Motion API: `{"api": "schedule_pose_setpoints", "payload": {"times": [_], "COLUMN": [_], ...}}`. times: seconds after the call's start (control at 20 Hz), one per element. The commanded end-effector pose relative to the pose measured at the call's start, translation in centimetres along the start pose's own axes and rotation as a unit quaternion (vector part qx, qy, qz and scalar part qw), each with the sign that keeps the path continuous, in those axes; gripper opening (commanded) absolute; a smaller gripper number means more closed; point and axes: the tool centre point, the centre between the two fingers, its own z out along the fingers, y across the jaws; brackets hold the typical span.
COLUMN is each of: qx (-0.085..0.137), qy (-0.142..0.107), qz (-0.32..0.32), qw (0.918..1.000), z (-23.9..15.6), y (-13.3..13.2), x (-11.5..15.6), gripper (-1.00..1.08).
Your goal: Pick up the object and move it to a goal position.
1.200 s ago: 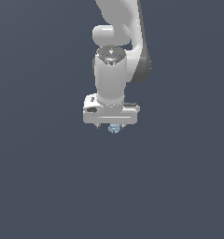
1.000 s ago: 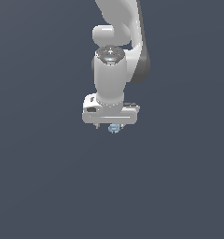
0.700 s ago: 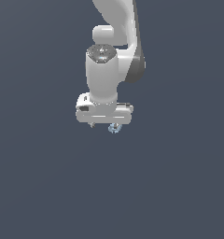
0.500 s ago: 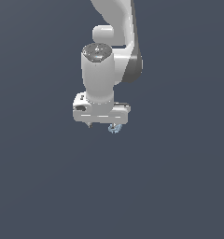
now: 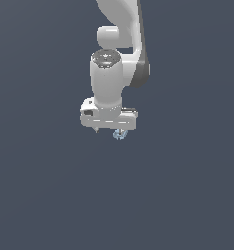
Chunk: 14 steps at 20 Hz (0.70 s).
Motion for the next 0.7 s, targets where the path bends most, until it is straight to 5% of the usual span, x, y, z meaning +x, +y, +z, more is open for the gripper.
{"api": "schedule_pose_setpoints", "payload": {"times": [0.0, 0.65], "qx": [0.001, 0.007], "qy": [-0.001, -0.013], "qz": [0.011, 0.114], "qw": [0.9999, 0.9933], "z": [0.7, 6.3], "y": [-0.5, -3.9], "x": [-0.8, -8.3], "gripper": [1.00, 1.00]}}
